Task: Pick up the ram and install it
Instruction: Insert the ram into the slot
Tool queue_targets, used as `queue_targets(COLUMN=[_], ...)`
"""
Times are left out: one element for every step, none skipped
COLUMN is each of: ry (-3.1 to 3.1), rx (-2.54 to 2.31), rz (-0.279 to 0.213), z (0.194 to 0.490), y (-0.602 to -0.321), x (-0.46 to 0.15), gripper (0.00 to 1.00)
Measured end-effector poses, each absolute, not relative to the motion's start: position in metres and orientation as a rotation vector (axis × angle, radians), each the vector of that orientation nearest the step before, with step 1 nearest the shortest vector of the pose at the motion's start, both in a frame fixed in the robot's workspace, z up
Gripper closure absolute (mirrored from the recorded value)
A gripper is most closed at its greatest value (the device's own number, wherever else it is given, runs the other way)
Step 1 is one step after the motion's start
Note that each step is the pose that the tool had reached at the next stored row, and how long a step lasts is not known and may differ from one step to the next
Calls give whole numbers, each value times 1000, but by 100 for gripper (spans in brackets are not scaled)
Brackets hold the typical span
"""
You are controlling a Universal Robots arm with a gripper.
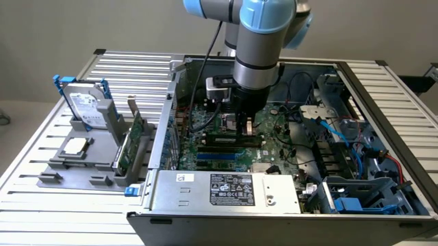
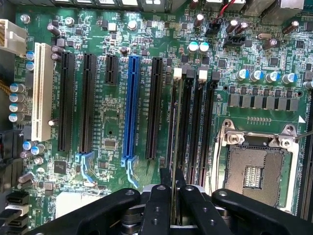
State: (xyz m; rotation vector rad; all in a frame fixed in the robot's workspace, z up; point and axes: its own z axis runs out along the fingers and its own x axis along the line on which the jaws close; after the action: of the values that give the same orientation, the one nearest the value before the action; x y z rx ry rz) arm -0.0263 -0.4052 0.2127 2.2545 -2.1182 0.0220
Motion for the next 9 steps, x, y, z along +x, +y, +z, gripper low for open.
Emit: queue_targets(ry=[-2118, -2118, -2118, -2118, -2118, -2118, -2118, -2118, -2118], rx=[2254, 2254, 2254, 2254, 2254, 2254, 2254, 2254, 2254], rz=[22, 22, 22, 22, 22, 22, 22, 22, 22], z=[213, 212, 212, 212, 212, 212, 212, 212, 212], y=[-405, -405, -405, -405, -405, -405, -405, -405, -405], x=[-26, -26, -26, -26, -26, -26, -26, -26, -26], gripper=[86, 86, 86, 85, 78, 78, 73, 67, 61])
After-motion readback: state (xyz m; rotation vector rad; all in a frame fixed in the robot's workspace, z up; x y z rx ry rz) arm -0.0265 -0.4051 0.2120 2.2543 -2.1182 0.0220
